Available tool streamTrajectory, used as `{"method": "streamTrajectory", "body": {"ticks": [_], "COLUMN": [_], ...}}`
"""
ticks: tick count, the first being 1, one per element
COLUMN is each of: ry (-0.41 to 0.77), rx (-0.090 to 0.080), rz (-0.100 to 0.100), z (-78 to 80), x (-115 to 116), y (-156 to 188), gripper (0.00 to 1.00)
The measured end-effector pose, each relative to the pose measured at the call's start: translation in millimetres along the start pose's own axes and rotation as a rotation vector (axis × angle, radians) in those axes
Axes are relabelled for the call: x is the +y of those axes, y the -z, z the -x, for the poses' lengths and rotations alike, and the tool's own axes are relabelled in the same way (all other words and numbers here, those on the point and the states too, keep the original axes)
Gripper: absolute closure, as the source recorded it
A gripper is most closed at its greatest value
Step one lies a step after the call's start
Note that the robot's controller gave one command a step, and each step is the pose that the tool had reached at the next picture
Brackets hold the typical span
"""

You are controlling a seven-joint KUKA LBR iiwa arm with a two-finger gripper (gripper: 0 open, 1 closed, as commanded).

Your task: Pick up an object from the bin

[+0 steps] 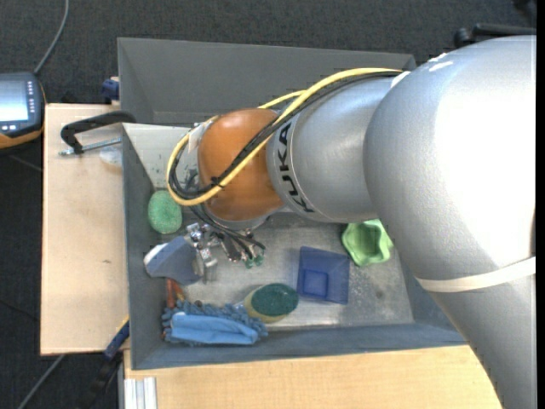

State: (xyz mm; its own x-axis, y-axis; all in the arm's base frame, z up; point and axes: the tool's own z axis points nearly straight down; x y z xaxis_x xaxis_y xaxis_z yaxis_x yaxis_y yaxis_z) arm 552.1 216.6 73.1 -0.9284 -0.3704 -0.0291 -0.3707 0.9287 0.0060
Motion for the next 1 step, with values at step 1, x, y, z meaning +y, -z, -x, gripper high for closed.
{"method": "streamTrajectory", "body": {"ticks": [1], "ry": [-0.002], "rx": [0.001], "rz": [0.001], "z": [-0.4], "x": [-0.2], "y": [0.2], "gripper": [1.00]}}
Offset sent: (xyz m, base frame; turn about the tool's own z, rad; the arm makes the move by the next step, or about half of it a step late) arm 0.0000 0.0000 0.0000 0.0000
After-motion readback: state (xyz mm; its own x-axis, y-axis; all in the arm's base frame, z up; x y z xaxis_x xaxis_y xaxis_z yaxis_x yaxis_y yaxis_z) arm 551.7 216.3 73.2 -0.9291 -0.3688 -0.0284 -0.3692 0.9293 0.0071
